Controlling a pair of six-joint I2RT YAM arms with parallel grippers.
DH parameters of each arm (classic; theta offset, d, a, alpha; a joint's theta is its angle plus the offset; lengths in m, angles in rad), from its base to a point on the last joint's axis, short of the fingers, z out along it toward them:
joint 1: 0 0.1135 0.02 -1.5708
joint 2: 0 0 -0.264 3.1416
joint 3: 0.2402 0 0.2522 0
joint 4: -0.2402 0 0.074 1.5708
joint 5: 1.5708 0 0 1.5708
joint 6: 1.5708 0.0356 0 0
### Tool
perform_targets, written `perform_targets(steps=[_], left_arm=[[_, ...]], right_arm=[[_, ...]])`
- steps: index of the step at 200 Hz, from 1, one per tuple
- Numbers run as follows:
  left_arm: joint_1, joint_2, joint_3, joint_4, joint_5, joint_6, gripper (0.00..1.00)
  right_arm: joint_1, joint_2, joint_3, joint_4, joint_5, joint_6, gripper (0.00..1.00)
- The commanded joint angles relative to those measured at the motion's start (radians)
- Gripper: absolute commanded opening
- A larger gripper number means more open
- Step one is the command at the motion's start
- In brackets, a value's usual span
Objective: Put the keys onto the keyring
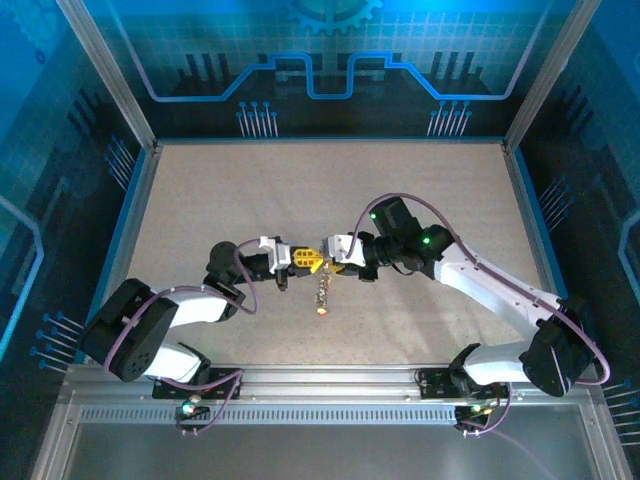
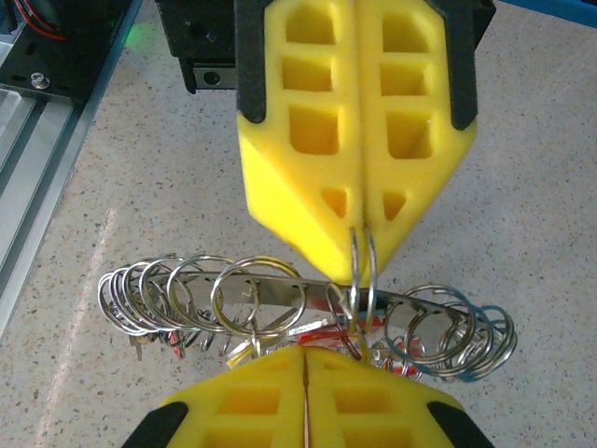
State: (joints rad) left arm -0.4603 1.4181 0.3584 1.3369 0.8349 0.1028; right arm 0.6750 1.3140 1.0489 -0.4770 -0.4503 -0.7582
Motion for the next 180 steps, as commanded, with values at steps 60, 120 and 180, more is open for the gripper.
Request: perform_targets(steps=[60,120,180], left_arm=[[-0.022,0.018,0.047,0.062,0.013,-0.016,0.0],[-0.024,0.025,0.053,0.062,0.026,-0.016,0.0],[-0.026,0.022,0.06,0.062,0.029,-0.027,0.0]], right_arm=[[-0.044,-0.088,-0.054,0.078,-0.041,-0.006,0.19],[-0.066,-0.124,-0.082,0.137,-0.068,-0.003,0.22],[-0.07,-0.086,-0.062,0.13,-0.131,0.001,0.19]])
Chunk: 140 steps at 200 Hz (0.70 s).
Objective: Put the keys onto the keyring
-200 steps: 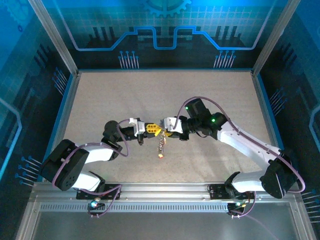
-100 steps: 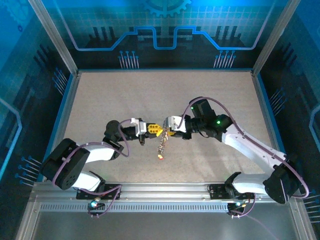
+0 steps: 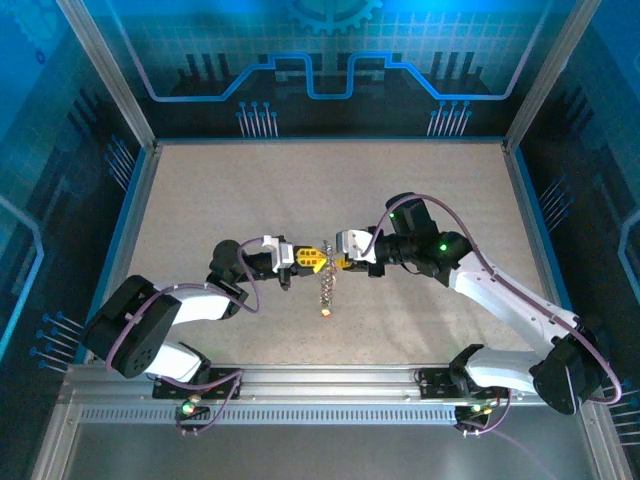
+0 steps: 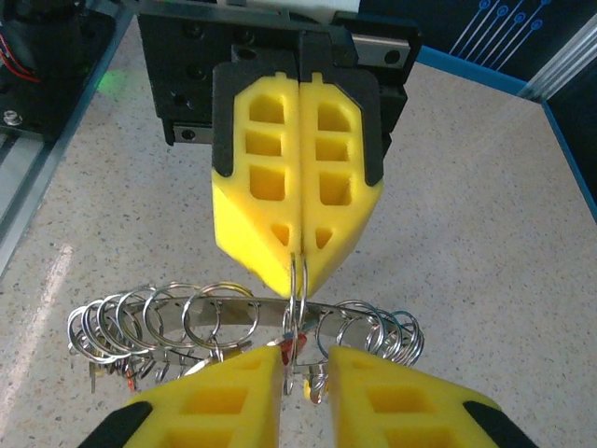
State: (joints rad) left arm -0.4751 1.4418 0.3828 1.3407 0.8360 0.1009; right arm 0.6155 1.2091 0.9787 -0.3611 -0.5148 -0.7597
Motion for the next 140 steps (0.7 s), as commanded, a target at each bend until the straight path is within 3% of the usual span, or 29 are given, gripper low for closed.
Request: perform_targets(steps=[1,71,140], left_arm=[[-0.011,-0.001,0.036,0.058,0.029,-0.026,0.0],[-0.024,0.013,0.051,0.058,0.031,-0.024,0.0],[-0.041,0.04,0.065,0.058,0.019,-0.024,0.0]], right_arm=[[-0.01,0.019,0.01,0.014,-0.068,0.001,0.18],[-0.009,0.068,0.021,-0.005,-0.054,0.0,0.03],[-0.005,0.062,0.021,0.016,-0.102,0.01,0.13]])
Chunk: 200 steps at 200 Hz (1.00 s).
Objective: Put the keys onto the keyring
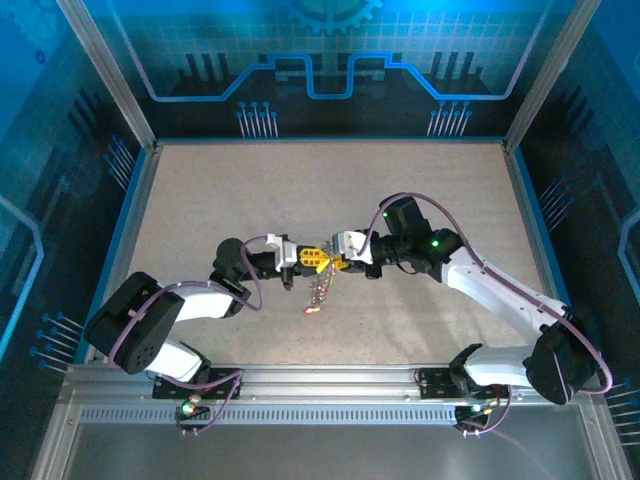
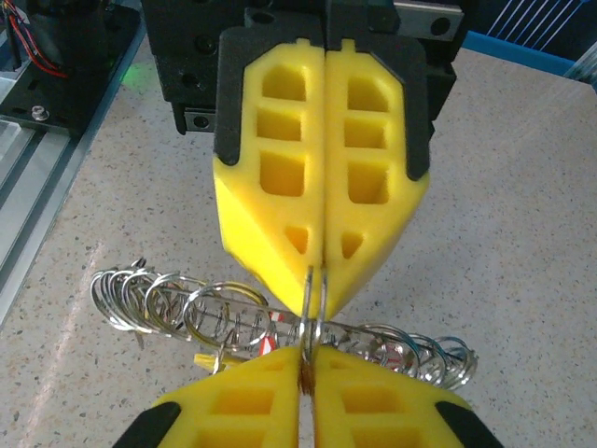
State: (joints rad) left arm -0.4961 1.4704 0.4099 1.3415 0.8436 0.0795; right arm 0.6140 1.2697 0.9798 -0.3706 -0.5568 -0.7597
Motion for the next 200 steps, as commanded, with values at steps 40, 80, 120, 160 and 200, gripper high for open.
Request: perform_targets(steps=[40,80,120,160,200], left_arm=[[-0.023,0.01,0.036,0.058,0.002,-0.001,0.0],[-0.022,-0.008,0.004,0.058,-0.07,0.007,0.13],[-0.021,0.015,-0.024,0.058,-0.119,0.063,0.35],[-0.02,0.084,0.007,0.058,-0.075,0.04,0.3],[-0.021,0.096,0.029,0.058,-0.037,0.028,0.26]], right_arm=[[-0.01,-0.01,0.006,0.056,-0.07,0.033,0.11],[-0.006,-0.014,0.019,0.012,-0.024,0.009,0.03],[0.044,0.02,0.088,-0.111,0.117,-0.044,0.0],[0.062,0.036,0.123,-0.156,0.156,-0.053,0.0],[0.084,0.074,0.176,-0.223,0.211,-0.078,0.0]])
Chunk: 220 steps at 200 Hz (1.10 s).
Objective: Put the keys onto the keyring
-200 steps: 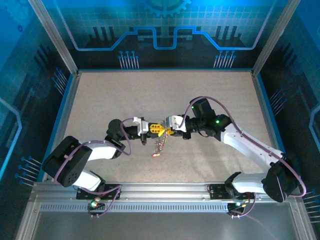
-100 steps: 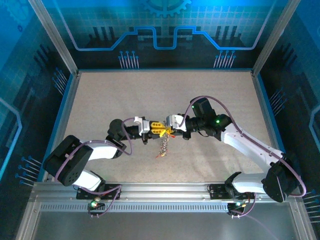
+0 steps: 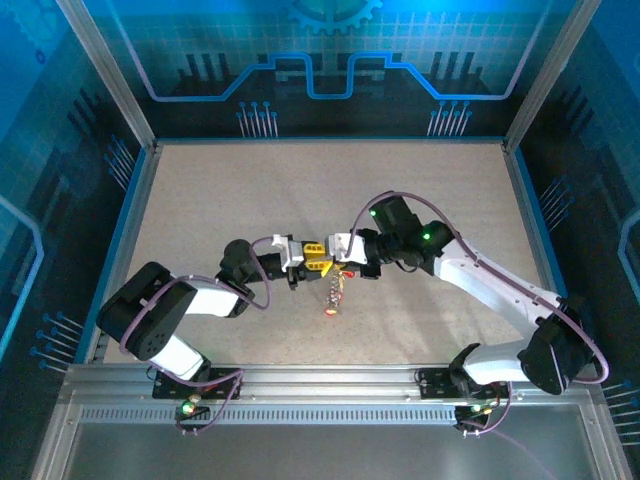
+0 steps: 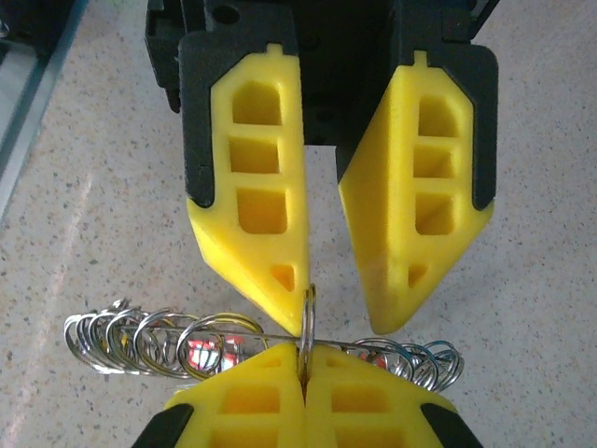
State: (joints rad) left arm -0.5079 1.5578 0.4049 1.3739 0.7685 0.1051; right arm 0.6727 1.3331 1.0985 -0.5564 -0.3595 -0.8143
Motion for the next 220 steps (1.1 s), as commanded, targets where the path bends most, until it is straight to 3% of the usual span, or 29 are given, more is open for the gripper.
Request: perform_targets(steps=[1,81,104,115,142,174,220], left_arm=[[-0.008,0.008,0.034,0.025,0.038,0.003,0.26],[0.0,0.0,0.016,0.025,0.076,0.002,0.16],[0.007,0.0,0.028,0.025,0.088,-0.011,0.0],[0.012,0.0,0.03,0.025,0.087,-0.013,0.0],[0.031,-0.003,0.028,0.025,0.098,-0.039,0.0],[0.055,-0.042,0.042,0.025,0.09,-0.151,0.0],[0.055,-0.098,0.073,0.025,0.119,-0.207,0.0]], right_arm=[[0.025,0.011,0.058,-0.038,0.014,-0.023,0.0],[0.072,0.086,0.147,-0.143,0.101,-0.063,0.0],[0.089,0.109,0.168,-0.17,0.128,-0.061,0.0],[0.087,0.1,0.159,-0.154,0.125,-0.051,0.0],[0.037,0.039,0.121,-0.105,0.031,-0.016,0.0],[-0.051,-0.029,0.064,-0.033,-0.143,0.033,0.13],[-0.058,-0.039,0.041,-0.01,-0.16,0.027,0.17]])
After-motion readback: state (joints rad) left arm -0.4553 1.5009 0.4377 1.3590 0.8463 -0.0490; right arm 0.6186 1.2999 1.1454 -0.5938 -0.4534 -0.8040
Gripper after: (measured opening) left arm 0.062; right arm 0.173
